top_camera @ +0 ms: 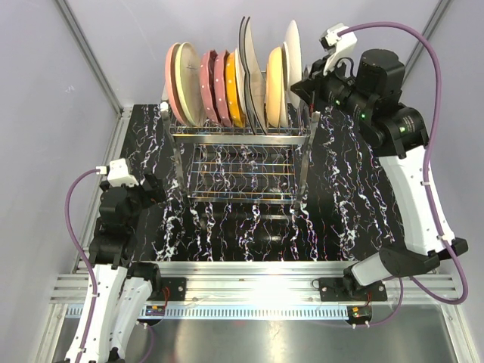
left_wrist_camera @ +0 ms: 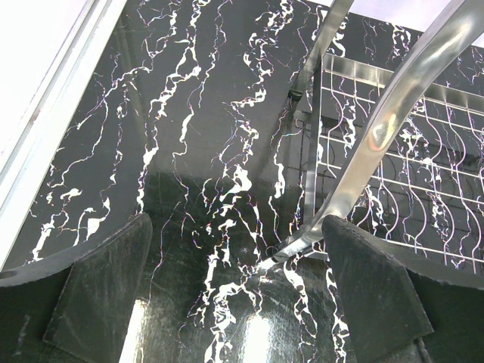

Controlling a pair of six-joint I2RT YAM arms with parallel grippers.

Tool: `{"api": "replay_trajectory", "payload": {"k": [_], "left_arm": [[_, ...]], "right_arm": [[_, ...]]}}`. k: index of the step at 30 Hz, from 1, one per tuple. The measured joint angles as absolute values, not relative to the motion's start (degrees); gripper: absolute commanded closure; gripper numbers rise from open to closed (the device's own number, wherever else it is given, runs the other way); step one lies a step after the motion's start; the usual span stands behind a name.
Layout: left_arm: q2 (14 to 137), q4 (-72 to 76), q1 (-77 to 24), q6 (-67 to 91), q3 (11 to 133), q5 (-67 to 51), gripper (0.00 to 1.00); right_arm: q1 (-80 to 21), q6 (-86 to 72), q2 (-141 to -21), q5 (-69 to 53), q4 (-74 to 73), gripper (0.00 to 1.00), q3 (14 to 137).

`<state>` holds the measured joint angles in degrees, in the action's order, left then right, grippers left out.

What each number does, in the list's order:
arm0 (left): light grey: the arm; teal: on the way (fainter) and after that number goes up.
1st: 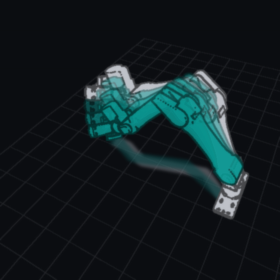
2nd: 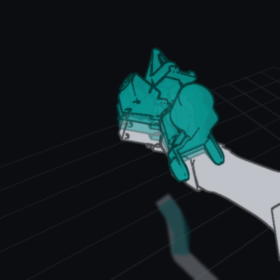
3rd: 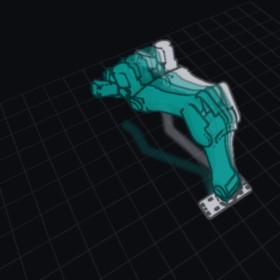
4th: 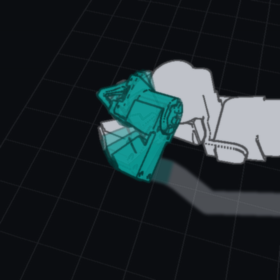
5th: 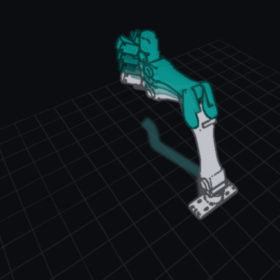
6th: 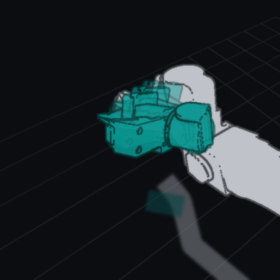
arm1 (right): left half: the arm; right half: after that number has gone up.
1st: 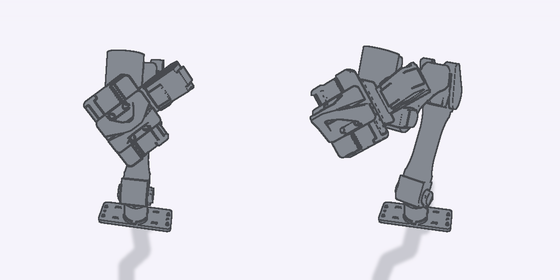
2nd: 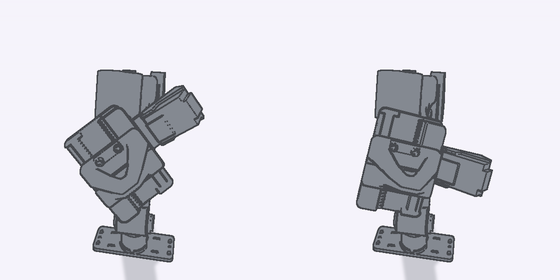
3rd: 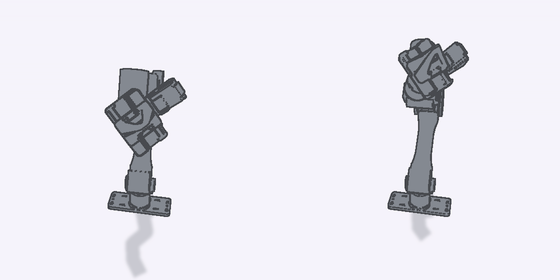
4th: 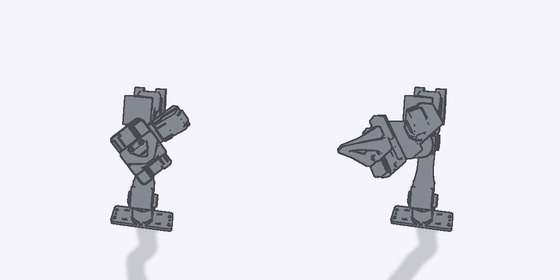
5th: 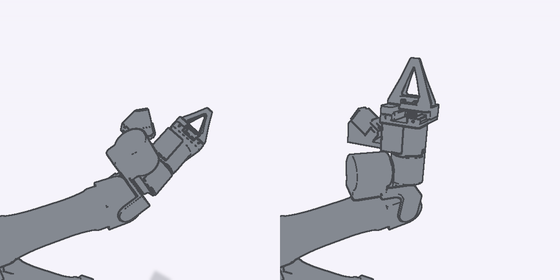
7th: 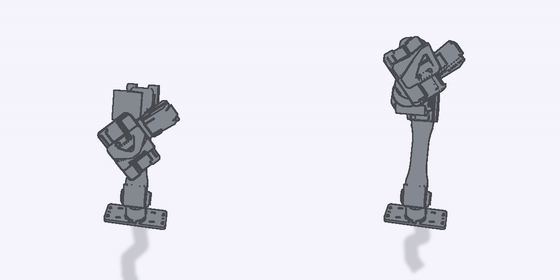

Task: Unload the plates from the dish rack
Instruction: Grab a plate with the right arm, then place the plate on the table

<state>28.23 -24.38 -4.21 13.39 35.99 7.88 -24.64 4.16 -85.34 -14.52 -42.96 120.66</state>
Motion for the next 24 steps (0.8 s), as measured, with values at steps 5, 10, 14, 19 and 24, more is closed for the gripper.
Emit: {"api": "replay_trajectory", "payload": {"k": [5,10,14,19,24], "left_arm": [[28.23,-24.38,-4.21,13.39,35.99,7.88,0.01],[28.23,-24.38,-4.21,13.39,35.99,7.88,0.01],[28.23,-24.38,-4.21,13.37,35.99,7.88,0.01],[28.23,-24.38,-4.21,13.39,35.99,7.86,0.01],[28.23,-24.38,-4.21,13.39,35.99,7.66,0.01]], "right_arm": [[-24.64,3.97,-85.49,-14.57,-42.74,1.0,123.42],[-24.64,4.36,-85.52,-14.59,-43.0,1.0,126.85],[-24.64,6.2,-85.38,-14.0,-43.22,1.0,129.75],[-24.58,10.68,-83.7,-9.74,-44.71,1.0,131.2],[-21.93,16.93,-78.22,-4.34,-45.45,1.0,125.69]]}}
